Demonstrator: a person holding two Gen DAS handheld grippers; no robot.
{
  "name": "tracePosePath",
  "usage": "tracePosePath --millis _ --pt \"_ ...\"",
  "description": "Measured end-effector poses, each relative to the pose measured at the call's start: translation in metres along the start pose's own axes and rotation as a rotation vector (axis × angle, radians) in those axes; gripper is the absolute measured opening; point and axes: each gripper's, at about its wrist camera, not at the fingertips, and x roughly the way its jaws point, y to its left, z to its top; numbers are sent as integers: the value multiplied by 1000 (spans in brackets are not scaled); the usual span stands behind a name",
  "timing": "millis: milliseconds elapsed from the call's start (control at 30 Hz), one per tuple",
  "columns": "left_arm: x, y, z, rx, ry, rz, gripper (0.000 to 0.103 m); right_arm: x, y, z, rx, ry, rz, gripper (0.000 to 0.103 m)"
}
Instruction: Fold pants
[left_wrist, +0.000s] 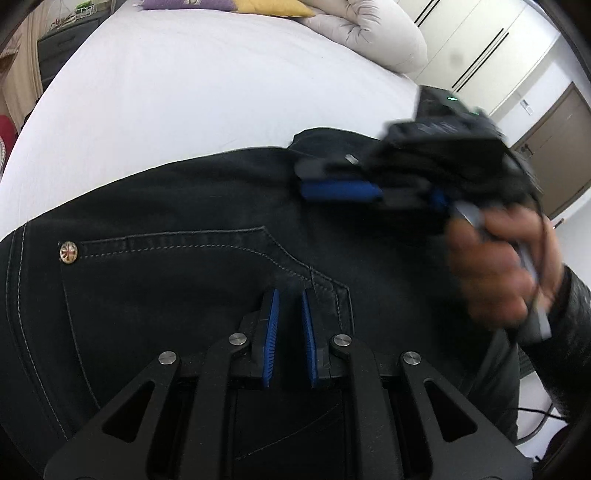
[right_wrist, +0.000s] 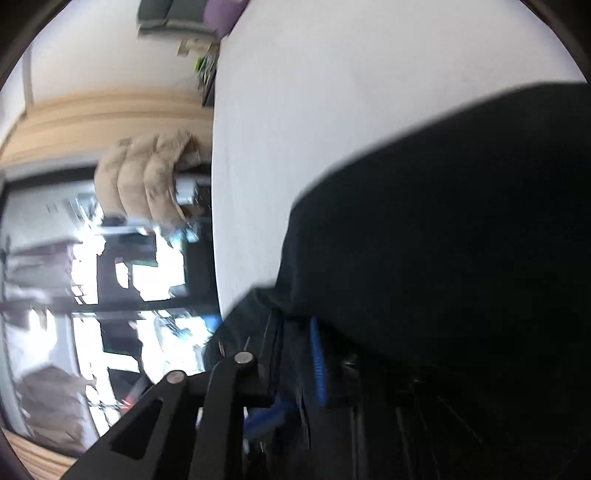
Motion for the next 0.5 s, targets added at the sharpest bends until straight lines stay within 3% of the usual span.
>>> tracePosePath --millis 133,167,267,300,333,433,500 --pt "2 2 -1 -10 -12 -9 13 -20 -16 20 42 -189 4 0" --pt "1 3 -2 -12 -15 -12 13 -34 -18 22 44 -269 -30 0" --pt "0 3 -1 -17 -18 -15 13 -59 -7 12 1 -356 -44 20" --pt "0 0 -2 -15 -19 -10 13 -63 -1 4 -18 -342 -13 29" --pt "0 -2 -3 -13 -18 -4 13 -64 3 -2 -32 -326 13 31" --pt "-1 -8 -3 -7 -18 12 13 -50 13 -33 -106 -206 84 32" --pt "-1 -14 -3 -1 -15 23 13 -41 -6 -51 -62 -154 62 31"
